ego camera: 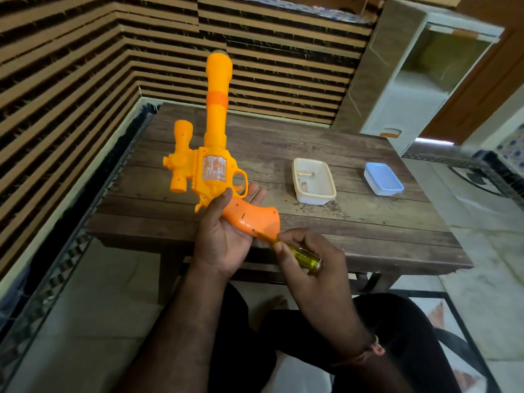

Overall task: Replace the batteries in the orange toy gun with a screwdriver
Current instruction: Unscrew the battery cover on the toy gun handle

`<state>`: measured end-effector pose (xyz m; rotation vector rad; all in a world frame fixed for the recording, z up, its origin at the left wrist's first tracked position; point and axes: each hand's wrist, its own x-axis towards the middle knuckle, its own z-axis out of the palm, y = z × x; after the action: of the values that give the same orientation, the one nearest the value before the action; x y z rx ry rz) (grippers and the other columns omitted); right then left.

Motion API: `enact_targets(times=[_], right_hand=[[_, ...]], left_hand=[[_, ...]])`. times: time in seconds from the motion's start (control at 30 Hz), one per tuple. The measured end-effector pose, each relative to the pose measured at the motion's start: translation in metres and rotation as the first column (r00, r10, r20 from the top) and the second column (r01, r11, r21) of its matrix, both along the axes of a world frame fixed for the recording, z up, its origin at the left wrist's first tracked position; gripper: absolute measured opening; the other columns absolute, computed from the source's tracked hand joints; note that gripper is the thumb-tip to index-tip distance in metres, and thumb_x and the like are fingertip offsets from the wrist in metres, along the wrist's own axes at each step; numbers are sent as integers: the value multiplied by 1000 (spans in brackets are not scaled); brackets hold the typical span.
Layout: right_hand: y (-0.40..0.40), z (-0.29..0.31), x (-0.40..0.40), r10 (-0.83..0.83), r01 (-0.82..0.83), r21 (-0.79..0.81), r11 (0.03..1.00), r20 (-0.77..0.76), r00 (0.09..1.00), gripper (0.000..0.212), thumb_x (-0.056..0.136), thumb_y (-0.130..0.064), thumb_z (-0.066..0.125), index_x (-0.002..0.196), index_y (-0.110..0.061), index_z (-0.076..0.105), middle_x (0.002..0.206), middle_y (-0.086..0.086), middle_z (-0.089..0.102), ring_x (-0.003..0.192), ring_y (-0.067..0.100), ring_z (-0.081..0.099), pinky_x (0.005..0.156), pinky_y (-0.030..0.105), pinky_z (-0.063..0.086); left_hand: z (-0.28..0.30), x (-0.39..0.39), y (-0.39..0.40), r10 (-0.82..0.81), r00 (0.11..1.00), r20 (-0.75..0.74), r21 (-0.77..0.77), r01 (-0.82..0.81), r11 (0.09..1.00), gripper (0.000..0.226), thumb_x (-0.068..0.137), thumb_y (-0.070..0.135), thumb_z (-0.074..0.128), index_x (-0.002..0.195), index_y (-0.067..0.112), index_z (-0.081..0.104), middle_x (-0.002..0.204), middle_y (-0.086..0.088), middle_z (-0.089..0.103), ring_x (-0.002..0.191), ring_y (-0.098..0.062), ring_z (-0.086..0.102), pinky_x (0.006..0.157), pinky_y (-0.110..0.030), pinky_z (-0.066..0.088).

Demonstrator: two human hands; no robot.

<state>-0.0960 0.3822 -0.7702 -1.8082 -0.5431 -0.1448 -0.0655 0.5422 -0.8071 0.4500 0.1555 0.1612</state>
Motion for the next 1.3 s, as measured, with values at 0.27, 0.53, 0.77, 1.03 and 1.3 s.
enact_targets(times=[0.27, 0.53, 0.77, 1.03, 1.3], right_hand=[[-1, 15, 7, -48, 42, -231, 972, -21, 999, 5, 82, -25, 76, 86, -21, 76, 74, -14, 70, 68, 1, 64, 63, 16, 46], [7, 41, 17, -107, 119, -498, 859, 53, 993, 18, 78, -23, 75, 88, -26, 60, 72, -5, 66, 71, 18, 63, 64, 34, 50], [14, 51, 15, 11, 49, -632, 774, 90, 996, 17, 95, -40, 51, 99, -24, 54, 79, 1, 66, 78, 25, 62, 66, 39, 51], [13, 53, 19, 92, 21, -646, 763, 141, 986, 8, 89, -25, 59, 95, -23, 56, 80, -1, 64, 76, 23, 61, 67, 38, 49], [19, 64, 29, 210, -56, -760, 648, 107, 972, 21, 93, -32, 54, 113, -27, 48, 97, 2, 61, 88, 24, 59, 73, 36, 49]], left_hand=[[-5, -2, 1, -13, 1000, -25, 80, 15, 997, 122, 46, 34, 95, 151, 22, 34, 130, -21, 63, 122, -35, 61, 80, -48, 58], [-11, 2, 0, -4, 999, -44, 59, 7, 998, 119, 48, 35, 94, 150, 20, 34, 126, -18, 66, 120, -33, 62, 77, -46, 59], [-16, 3, 3, 32, 995, -91, 35, -29, 999, 114, 52, 36, 93, 149, 14, 38, 123, -17, 67, 119, -33, 63, 78, -45, 57], [-25, 8, 5, 51, 993, -109, 5, -50, 999, 98, 68, 35, 82, 151, 13, 35, 121, -13, 66, 118, -30, 62, 77, -47, 55], [-27, 10, 8, 25, 991, -128, -15, -28, 1000, 79, 80, 34, 66, 150, 15, 36, 124, -12, 64, 114, -29, 63, 67, -43, 56]])
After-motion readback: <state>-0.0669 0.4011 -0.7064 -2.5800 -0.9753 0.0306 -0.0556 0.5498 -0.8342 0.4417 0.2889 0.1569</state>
